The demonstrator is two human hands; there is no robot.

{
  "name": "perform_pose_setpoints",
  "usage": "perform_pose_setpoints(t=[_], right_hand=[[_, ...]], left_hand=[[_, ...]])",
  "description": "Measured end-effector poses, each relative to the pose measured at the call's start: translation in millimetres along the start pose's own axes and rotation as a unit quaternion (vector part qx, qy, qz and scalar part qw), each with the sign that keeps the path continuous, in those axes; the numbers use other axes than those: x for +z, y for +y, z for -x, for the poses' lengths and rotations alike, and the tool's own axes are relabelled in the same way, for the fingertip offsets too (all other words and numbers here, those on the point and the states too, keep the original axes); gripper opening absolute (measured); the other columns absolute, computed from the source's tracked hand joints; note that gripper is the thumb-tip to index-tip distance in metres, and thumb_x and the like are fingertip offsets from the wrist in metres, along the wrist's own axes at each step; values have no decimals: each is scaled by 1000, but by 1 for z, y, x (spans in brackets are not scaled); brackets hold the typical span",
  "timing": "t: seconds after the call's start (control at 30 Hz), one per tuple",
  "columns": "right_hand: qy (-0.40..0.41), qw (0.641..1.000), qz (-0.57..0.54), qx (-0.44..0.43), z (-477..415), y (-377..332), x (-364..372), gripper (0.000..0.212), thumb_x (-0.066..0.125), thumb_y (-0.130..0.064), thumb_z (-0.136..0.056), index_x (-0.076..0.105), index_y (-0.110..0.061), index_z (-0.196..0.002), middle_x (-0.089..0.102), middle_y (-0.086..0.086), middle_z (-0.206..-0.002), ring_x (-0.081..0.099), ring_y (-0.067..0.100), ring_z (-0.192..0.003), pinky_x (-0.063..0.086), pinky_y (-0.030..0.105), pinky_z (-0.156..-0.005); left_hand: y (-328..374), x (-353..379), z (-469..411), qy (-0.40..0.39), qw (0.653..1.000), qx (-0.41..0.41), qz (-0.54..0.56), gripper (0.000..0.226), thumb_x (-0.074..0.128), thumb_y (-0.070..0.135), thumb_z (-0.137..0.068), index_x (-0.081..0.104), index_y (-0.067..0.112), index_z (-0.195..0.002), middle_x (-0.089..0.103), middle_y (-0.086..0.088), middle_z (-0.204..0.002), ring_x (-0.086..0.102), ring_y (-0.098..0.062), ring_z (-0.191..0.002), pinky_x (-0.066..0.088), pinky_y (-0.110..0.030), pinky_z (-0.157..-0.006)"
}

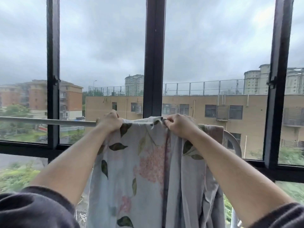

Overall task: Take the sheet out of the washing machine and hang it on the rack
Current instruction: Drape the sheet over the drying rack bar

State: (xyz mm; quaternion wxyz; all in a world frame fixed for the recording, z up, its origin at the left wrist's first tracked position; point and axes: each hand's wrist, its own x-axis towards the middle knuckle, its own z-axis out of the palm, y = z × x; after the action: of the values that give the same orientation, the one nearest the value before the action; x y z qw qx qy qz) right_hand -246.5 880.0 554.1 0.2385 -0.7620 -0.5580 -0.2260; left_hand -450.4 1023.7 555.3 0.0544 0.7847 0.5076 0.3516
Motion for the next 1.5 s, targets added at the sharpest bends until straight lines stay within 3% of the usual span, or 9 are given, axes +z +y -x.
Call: perform_pose_setpoints(t=[0.23, 0.37, 0.47, 0.63, 0.87, 1.03, 1.2, 1.3, 1.5], right_hand=[[-22, 999, 6, 28, -4, 0, 2, 57, 21, -61, -95, 66, -26, -97, 67, 5, -111, 59, 27, -104, 43, 36, -88], [-11, 997, 61, 46, -5, -12, 7, 53, 25, -55, -95, 66, -28, -113, 66, 7, -117, 58, 28, -107, 43, 33, -88], [1, 993, 99, 65, -7, -26, 14, 50, 25, -50, -96, 66, -25, -112, 65, 7, -120, 58, 29, -110, 40, 33, -84], [5, 995, 73, 63, -1, -20, 12, 40, 27, -46, -97, 62, -28, -90, 69, 6, -107, 60, 28, -99, 46, 37, -87], [12, 981, 113, 158, 14, -11, 3, 45, 21, -41, -99, 61, -25, -112, 60, 9, -128, 51, 28, -118, 27, 46, -103], [-8, 977, 81, 199, 12, -19, -1, 45, 23, -43, -98, 60, -25, -116, 57, 10, -129, 49, 31, -119, 33, 52, -103], [0, 975, 67, 213, 6, -31, 0, 32, 29, -35, -96, 57, -24, -84, 61, 14, -116, 54, 31, -105, 43, 41, -88], [11, 966, 58, 253, 9, -26, -7, 34, 29, -30, -98, 59, -16, -104, 57, 18, -123, 53, 32, -111, 39, 38, -85], [-4, 970, 64, 233, 23, -29, -11, 47, 19, -41, -96, 57, -16, -108, 56, 19, -127, 51, 33, -115, 37, 44, -99]], left_hand=[[-48, -45, -16, 246, 930, -100, 256, 21, 43, 2, -93, 48, 6, -113, 58, -17, -111, 56, -32, -101, 47, -38, -86], [-75, -43, -22, 120, 991, -35, -51, 18, 52, 4, -90, 49, 5, -107, 58, -15, -92, 53, -26, -76, 46, -39, -68], [-74, -34, -21, 65, 974, -5, -215, 26, 46, 19, -92, 54, 8, -114, 57, -14, -111, 53, -28, -101, 41, -42, -88], [-64, -16, -16, -65, 962, 267, -6, 34, 41, 48, -94, 61, 21, -97, 62, -2, -88, 58, -22, -83, 49, -36, -75], [-66, 7, -27, 77, 915, 375, 129, 27, 55, 21, -92, 56, 16, -65, 60, -6, -61, 60, -30, -62, 46, -33, -57], [-77, -5, -43, 175, 927, 269, 195, 30, 49, 13, -94, 64, -3, -74, 67, -25, -79, 62, -37, -75, 37, -32, -63], [-84, -28, -59, 187, 932, 33, 310, 34, 40, 14, -97, 65, -9, -98, 64, -28, -107, 58, -38, -102, 40, -33, -80], [-107, -47, -75, 206, 925, -93, 305, 38, 34, 15, -97, 59, -9, -114, 56, -30, -123, 51, -41, -116, 39, -37, -95], [-95, -37, -56, 33, 997, -21, 61, 26, 47, 16, -88, 58, 2, -106, 59, -20, -116, 56, -37, -107, 44, -42, -89]])
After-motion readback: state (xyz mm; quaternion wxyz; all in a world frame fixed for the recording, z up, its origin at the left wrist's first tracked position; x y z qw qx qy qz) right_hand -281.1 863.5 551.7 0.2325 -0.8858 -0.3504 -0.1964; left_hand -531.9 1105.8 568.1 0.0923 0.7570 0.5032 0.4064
